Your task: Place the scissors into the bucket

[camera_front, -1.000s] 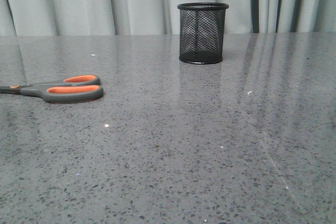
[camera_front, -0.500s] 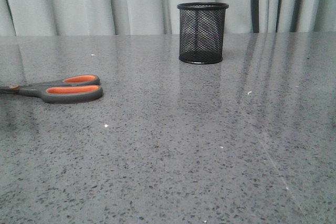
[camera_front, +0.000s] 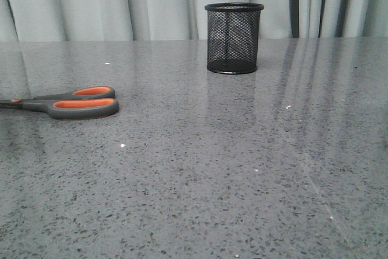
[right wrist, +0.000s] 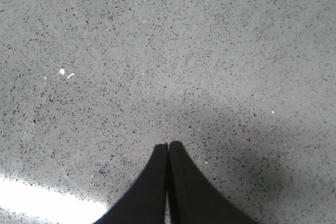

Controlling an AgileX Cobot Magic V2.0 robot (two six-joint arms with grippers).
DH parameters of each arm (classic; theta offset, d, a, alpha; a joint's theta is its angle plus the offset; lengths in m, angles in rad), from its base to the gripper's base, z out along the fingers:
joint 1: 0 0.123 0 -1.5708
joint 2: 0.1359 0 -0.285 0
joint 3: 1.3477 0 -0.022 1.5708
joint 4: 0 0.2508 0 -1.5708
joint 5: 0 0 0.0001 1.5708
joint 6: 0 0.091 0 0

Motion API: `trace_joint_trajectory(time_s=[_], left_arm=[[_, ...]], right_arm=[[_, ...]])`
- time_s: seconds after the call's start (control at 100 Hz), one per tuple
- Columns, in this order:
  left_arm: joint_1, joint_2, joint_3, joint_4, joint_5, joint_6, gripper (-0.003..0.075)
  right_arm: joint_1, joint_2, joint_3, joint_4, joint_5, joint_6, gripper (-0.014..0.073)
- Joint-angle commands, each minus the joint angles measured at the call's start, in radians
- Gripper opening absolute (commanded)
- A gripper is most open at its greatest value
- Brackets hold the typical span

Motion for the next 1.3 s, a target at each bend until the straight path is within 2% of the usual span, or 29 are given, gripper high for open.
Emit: trace_joint_trajectory(time_s=[0.0,0.14,0.26,0.55,0.7,0.86,1.29], left_arm=[[-0.008,-0.010,-0.035,-0.024,0.039,0.142,0.0419],[-0.008,-0.003,-0.035,-0.024,0.041,0.446,0.0442],[-0.008,0.004,-0.035,-0.020,0.039,0.606,0.0442],[-0.008,0.108,-0.040,-0.004,0.040,0.620,0.0442],[-0.008,0.158,-0.042,-0.004,0.032,0.675,0.0442],[-0.008,0.206,-0.048,-0.004,-0.019,0.691,0.0442],[-0.008,0.343,-0.172,-0.010,0.042,0.691,0.0442]], right_arm=[[0.000,-0.005,-0.033,-0.008,-0.049,-0.009,-0.0050],[0.000,-0.005,-0.033,-0.008,-0.047,-0.009,-0.0050],[0.000,-0.005,-0.033,-0.006,-0.047,-0.009,-0.0050],[0.000,-0.005,-0.033,0.003,-0.048,-0.015,-0.0050],[0.000,-0.005,-0.033,0.003,-0.048,-0.017,-0.0050],[0.000,-0.005,-0.033,0.003,-0.048,-0.017,-0.0050],[0.000,-0.005,-0.033,0.003,-0.046,-0.019,-0.0050]])
